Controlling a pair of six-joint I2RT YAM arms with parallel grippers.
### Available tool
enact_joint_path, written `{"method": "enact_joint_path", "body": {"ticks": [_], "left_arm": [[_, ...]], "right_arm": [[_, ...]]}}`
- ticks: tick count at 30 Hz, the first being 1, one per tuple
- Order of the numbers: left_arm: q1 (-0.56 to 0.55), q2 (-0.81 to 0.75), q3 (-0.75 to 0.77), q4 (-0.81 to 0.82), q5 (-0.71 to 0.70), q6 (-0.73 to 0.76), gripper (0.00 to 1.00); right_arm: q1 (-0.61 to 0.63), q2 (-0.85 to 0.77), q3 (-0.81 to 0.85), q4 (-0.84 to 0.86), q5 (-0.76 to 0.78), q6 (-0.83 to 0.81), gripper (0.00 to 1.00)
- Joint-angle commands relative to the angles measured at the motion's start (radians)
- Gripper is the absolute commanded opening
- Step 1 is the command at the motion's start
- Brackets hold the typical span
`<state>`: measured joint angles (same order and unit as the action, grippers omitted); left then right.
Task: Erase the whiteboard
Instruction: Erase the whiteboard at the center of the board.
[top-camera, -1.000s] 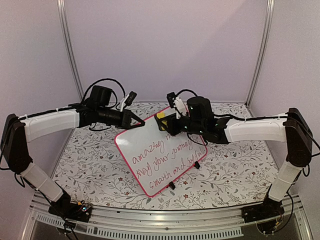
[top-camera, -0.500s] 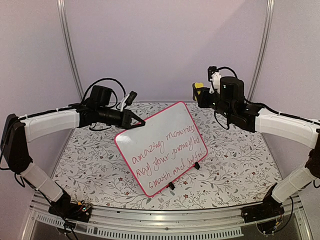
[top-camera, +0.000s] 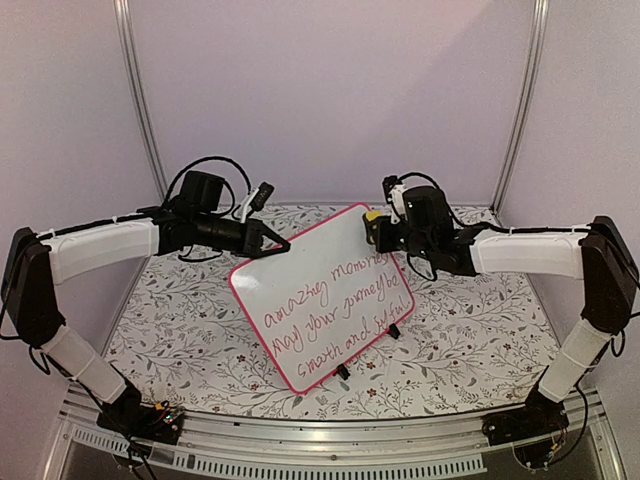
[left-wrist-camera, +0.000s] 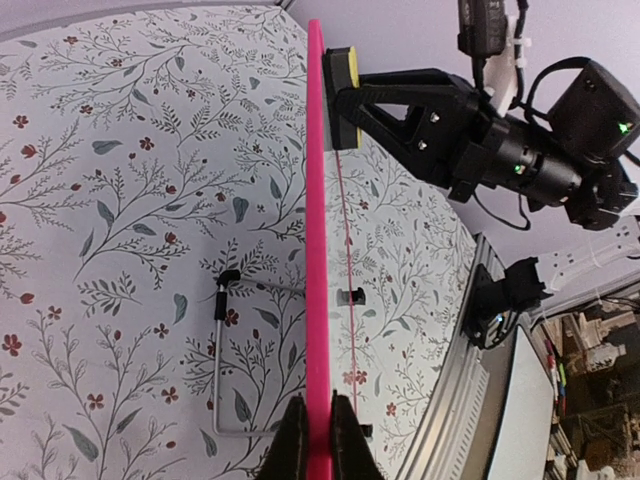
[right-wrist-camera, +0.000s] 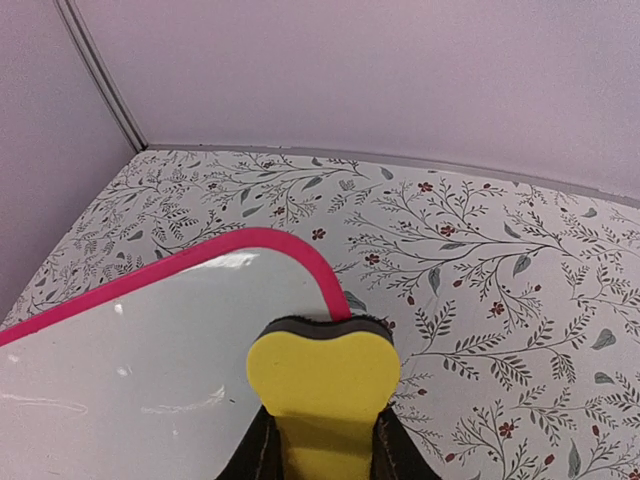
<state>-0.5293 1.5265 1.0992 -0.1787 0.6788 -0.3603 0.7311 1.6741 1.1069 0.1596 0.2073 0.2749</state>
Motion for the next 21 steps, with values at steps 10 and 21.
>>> {"method": "enact_joint_path", "body": {"ticks": [10,21], "left_arm": [[-0.011,0.009,-0.005,0.010,0.011,0.056,0.00],[-0.011,0.010,-0.005,0.011,0.010,0.057,0.00]], "right_arm": [[0.035,0.074,0.067,0.029,-0.195,-0.017,0.24],[0.080,0.012,0.101,0.046,-0.357,-0.007,0.24]]}}
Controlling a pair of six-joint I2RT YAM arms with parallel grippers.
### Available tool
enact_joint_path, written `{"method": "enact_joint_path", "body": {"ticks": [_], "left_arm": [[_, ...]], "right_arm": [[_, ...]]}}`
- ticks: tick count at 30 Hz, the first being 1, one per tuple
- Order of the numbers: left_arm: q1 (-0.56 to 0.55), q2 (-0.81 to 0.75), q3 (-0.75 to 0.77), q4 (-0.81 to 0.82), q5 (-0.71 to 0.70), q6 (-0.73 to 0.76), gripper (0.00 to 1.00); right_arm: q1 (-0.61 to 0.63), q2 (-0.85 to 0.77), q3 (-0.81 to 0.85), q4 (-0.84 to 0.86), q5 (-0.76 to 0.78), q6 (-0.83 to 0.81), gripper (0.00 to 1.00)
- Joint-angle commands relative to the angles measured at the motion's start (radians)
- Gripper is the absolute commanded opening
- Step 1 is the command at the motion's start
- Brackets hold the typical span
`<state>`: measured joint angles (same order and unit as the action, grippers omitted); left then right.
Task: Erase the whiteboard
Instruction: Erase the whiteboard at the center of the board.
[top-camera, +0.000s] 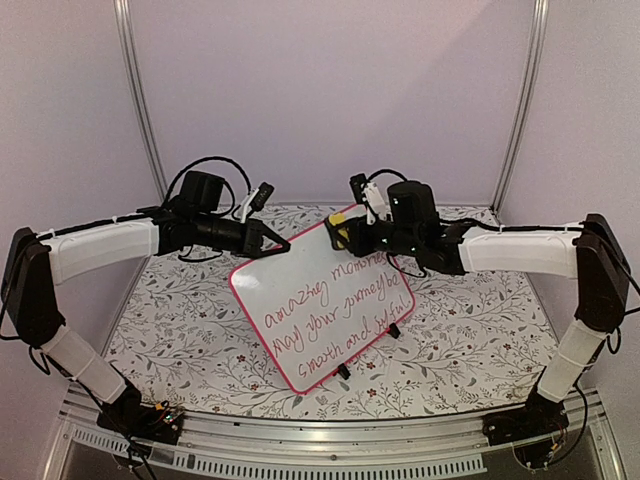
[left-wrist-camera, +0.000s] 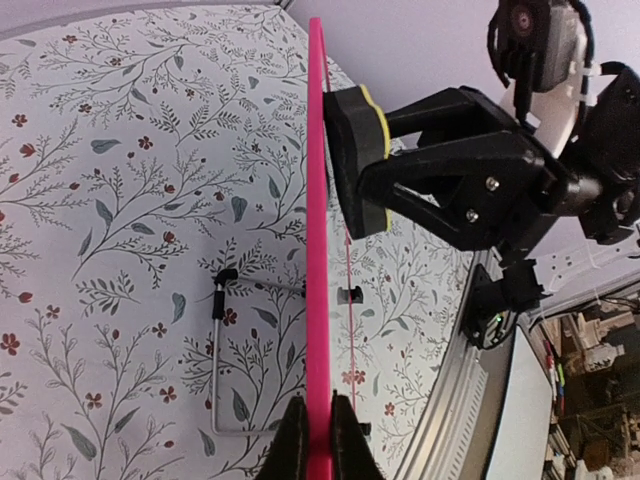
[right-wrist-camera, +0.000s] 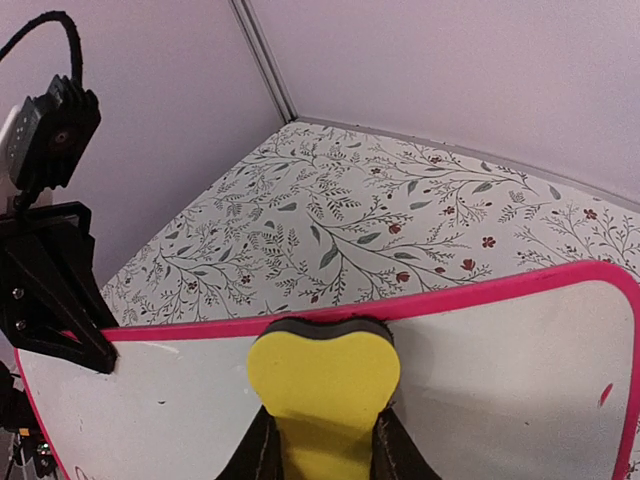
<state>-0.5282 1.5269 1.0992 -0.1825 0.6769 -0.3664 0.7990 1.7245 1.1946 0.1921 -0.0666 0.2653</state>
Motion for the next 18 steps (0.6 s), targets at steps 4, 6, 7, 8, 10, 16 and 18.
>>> {"method": "enact_joint_path", "body": {"ticks": [4,6,7,8,10,16,18], "left_arm": [[-0.013,0.009,-0.005,0.015,0.009,0.063,0.00],[-0.013,0.009,-0.005,0.015,0.009,0.063,0.00],[-0.012,0.010,-0.005,0.014,0.010,0.062,0.00],[-0.012,0.009,-0.005,0.014,0.010,0.061,0.00],[-0.012,0.010,-0.005,0.015,0.010,0.062,0.00],[-0.012,0.016,-0.005,0.014,0.013,0.061,0.00],[-0.012,0.016,-0.005,0.014,0.011,0.061,0.00]], "right_arm": [[-0.006,-0.148,-0.013,0.026,0.080,0.005,0.24],[-0.027,-0.185,-0.022,-0.001,0.196,0.018,0.24],[-0.034,-0.207,-0.029,-0.014,0.262,0.026,0.23],[-0.043,-0.222,-0.037,-0.023,0.311,0.029,0.23],[-0.062,-0.244,-0.060,-0.029,0.343,0.034,0.23],[-0.079,-0.209,-0.066,-0.071,0.305,0.030,0.23],[-0.080,-0.163,-0.044,-0.112,0.308,0.029,0.22]]}}
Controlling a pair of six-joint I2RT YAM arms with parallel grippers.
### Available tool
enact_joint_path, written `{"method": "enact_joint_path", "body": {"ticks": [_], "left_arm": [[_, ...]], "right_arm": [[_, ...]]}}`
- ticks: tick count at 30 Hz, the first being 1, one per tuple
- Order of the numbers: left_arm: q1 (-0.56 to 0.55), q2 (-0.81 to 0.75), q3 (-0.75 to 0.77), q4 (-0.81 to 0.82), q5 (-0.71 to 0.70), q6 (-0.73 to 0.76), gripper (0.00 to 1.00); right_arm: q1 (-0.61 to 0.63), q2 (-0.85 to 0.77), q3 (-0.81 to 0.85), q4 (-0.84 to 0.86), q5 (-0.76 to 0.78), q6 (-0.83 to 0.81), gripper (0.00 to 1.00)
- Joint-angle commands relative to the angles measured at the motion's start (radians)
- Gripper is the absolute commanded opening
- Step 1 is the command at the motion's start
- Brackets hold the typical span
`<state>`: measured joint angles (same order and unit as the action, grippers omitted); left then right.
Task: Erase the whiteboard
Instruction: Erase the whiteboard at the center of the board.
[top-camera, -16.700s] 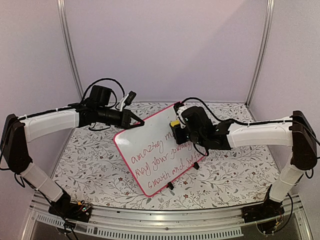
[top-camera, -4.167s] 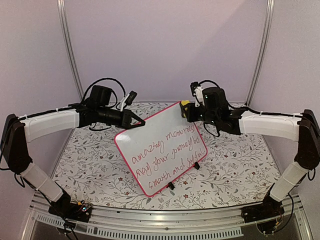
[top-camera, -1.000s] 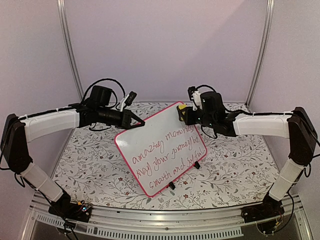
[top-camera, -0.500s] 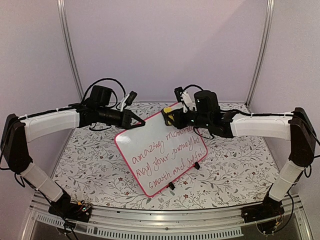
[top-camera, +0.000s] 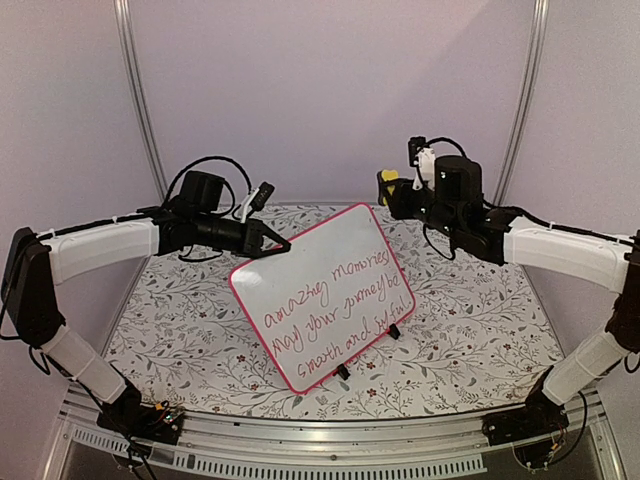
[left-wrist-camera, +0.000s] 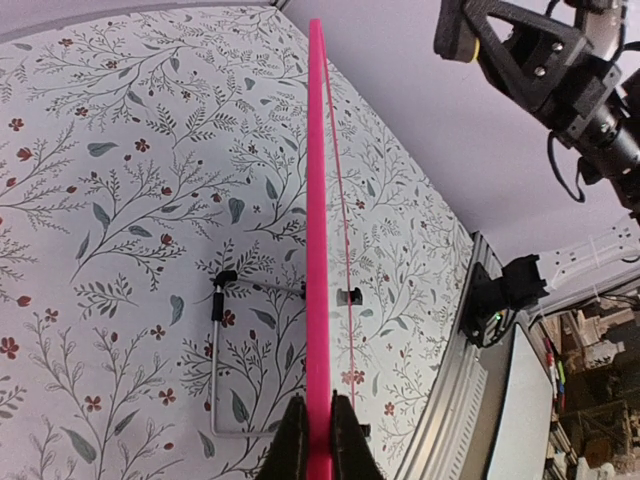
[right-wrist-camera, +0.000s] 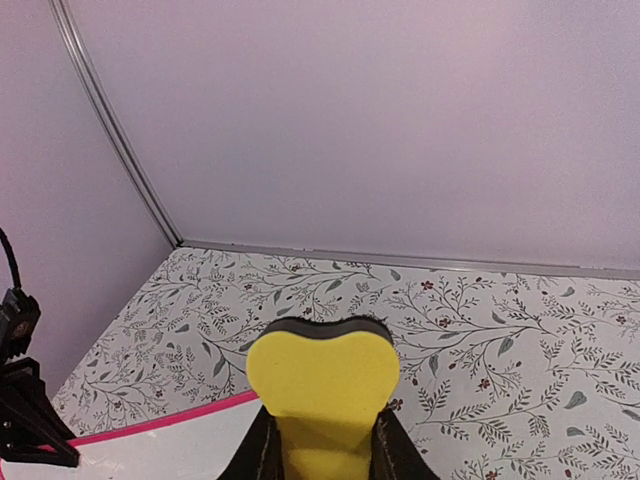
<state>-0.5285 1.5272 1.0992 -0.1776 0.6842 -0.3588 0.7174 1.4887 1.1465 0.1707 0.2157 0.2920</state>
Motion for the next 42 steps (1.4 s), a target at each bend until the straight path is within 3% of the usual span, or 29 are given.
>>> {"method": "enact_joint_path", "body": {"ticks": [1,22,32,42], "left_arm": [[-0.012,0.016,-0.005,0.010,0.003,0.054,0.00],[-0.010,0.018,-0.005,0.010,0.005,0.055,0.00],[-0.010,0.014,-0.005,0.010,0.005,0.054,0.00],[-0.012,0.011,-0.006,0.010,0.003,0.056,0.00]], "right_arm": [[0.002,0.096,0.016,-0.112,0.031,0.002,0.22],[0.063,0.243,0.061,-0.313,-0.004,-0.042,0.23],[0.060,0.235,0.038,-0.368,0.093,0.048,0.23],[0.020,0.282,0.162,-0.389,0.136,0.063,0.23]]}}
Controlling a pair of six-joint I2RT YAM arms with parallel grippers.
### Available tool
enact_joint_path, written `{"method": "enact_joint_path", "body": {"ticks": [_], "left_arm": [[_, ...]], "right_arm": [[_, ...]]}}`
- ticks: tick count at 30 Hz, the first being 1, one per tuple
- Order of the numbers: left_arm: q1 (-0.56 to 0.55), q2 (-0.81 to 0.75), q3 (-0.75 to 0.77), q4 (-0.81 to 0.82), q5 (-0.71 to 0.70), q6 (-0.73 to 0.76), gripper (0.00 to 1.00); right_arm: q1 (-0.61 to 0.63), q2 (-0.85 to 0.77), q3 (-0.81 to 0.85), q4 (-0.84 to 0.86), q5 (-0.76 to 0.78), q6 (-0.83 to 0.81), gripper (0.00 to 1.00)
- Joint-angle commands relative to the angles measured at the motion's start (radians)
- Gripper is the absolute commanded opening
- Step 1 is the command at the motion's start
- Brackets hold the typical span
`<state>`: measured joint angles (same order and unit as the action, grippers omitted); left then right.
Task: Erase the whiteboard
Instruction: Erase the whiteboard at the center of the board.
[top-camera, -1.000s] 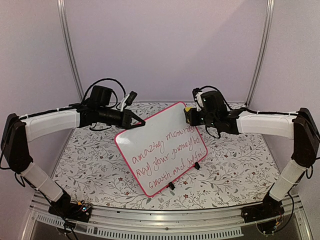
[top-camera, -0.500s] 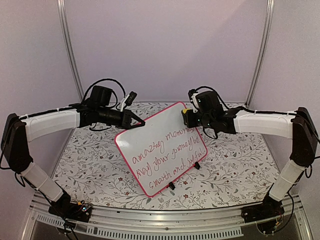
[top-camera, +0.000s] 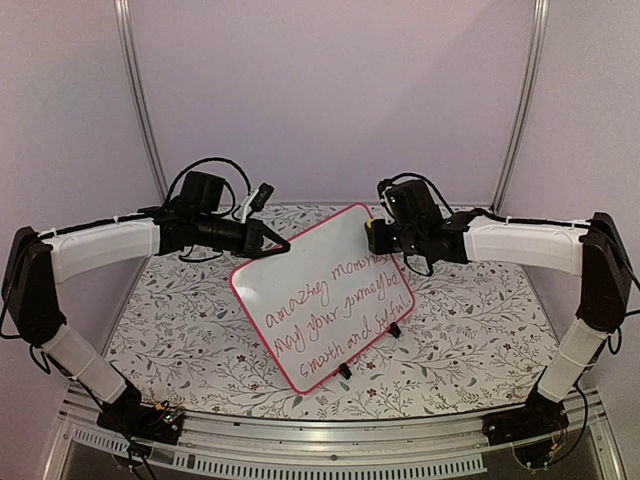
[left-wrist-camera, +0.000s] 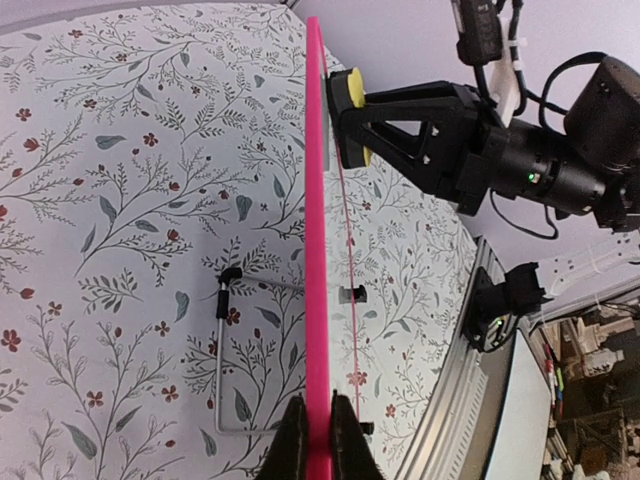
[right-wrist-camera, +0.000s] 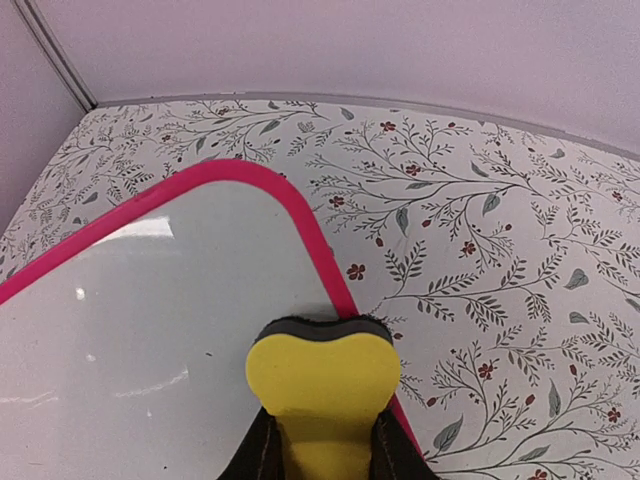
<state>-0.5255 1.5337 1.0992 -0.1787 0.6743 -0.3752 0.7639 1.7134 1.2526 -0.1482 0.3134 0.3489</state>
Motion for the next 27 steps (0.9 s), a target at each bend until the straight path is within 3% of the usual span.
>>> {"method": "enact_joint_path", "body": {"ticks": [1,10,16,27], "left_arm": [[-0.015,0.004,-0.005,0.011,0.013,0.072,0.00],[-0.014,0.005,-0.005,0.011,0.014,0.072,0.00],[-0.014,0.005,-0.005,0.011,0.014,0.072,0.00],[-0.015,0.008,-0.005,0.010,0.015,0.070,0.00]], "right_arm": [[-0.031,0.063,0.066,-0.070,0.037,0.003,0.23],[-0.043,0.087,0.090,-0.077,0.032,0.011,0.23],[-0.039,0.037,-0.011,-0.042,-0.051,0.006,0.23],[-0.008,-0.049,-0.124,-0.059,-0.043,0.008,0.23]]}}
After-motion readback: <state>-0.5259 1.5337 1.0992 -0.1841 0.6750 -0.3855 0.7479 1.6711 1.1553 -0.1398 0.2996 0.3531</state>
